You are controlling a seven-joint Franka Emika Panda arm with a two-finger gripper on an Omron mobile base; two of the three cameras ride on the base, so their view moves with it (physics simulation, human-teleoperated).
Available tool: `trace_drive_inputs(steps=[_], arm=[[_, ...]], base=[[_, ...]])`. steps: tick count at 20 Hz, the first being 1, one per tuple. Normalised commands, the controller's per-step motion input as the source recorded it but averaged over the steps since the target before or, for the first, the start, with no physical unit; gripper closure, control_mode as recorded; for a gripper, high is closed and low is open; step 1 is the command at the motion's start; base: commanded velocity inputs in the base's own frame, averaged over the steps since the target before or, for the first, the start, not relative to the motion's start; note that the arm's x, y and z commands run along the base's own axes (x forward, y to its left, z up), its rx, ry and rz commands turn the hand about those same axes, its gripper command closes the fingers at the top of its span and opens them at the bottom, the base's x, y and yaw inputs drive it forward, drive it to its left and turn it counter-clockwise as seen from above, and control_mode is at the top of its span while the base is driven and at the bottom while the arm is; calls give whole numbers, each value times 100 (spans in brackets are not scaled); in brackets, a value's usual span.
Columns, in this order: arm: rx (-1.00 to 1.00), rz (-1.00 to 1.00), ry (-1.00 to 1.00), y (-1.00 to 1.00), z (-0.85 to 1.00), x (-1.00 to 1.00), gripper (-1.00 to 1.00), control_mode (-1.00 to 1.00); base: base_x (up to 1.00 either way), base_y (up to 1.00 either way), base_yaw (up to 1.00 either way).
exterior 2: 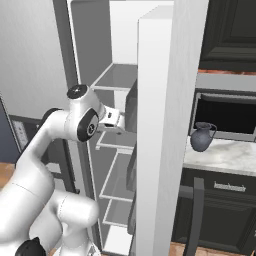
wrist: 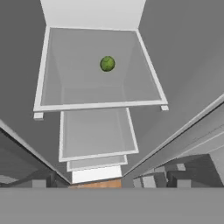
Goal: Move the lime and lime from the second highest shelf to the top shelf to make space. Then, place the pitcher from the counter on the cleared second highest shelf.
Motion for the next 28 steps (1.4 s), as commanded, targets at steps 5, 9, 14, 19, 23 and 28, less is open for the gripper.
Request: trace_drive_inputs(steps=[5, 9, 14, 19, 23, 28], arm=[[16, 0, 0, 0, -30, 30, -100, -100], [4, 0, -1, 0, -23, 35, -100, -100], [0, 0, 0, -3, -31, 47, -100, -100], [0, 0, 0, -15, -46, 50, -100, -100], [0, 0, 0, -23, -36, 53, -100, -100], [0, 0, 0, -18, -18, 54, -100, -100]], base=[[0, 0, 0], [0, 0, 0], [0, 0, 0], [0, 0, 0], [0, 0, 0], [0, 0, 0]])
